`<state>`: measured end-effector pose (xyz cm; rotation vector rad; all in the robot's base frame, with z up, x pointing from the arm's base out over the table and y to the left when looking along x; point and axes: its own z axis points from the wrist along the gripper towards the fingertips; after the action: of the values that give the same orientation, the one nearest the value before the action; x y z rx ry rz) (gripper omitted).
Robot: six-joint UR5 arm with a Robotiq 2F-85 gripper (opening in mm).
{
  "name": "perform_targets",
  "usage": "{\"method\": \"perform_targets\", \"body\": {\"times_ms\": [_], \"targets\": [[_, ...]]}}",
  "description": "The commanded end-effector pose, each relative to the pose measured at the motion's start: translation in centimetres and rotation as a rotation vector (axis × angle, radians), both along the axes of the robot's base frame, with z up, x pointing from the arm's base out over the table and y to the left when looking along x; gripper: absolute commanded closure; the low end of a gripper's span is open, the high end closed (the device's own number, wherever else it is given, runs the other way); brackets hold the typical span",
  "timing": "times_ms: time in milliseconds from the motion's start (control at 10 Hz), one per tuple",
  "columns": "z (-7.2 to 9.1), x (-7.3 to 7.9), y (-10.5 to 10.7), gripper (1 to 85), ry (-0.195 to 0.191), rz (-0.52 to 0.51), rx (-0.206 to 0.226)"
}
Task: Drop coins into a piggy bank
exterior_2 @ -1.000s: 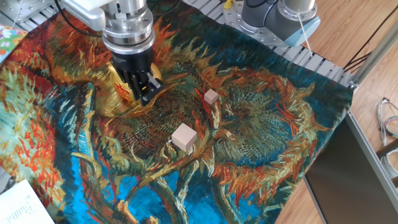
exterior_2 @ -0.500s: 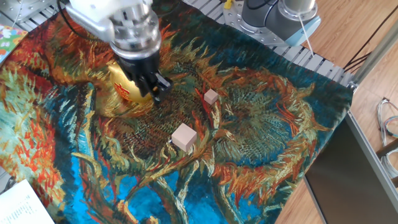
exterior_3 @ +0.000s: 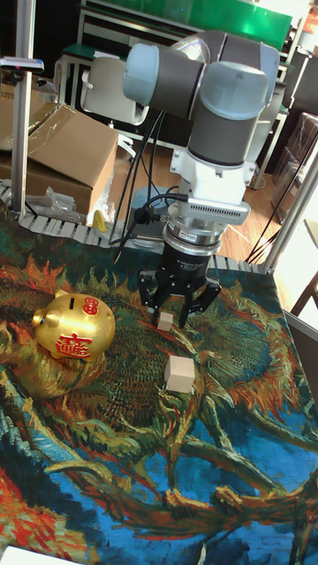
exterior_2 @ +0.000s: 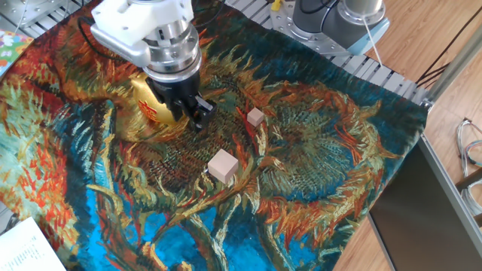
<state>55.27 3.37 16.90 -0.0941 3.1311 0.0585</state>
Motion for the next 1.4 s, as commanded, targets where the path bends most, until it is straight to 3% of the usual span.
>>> {"method": "perform_targets", "body": {"times_ms": [0,100,300,500,800,900,1100,1300], "targets": [[-0.6,1.3,-0.2,37.3,-0.029,0.012,-0.029],[-1.7,2.2,1.1,37.3,-0.031,-0.006,-0.010],[-2.9,3.3,1.4,37.3,-0.050,-0.018,-0.002],[-2.1,3.1,-0.4,37.3,-0.062,-0.003,-0.011],[-2.1,3.0,-1.0,37.0,-0.061,0.003,-0.032],[-2.1,3.3,-0.7,37.0,-0.070,-0.012,-0.019],[-4.0,4.5,0.1,37.3,-0.073,-0.022,-0.030],[-4.8,4.8,0.2,38.0,-0.073,-0.022,-0.025]]}}
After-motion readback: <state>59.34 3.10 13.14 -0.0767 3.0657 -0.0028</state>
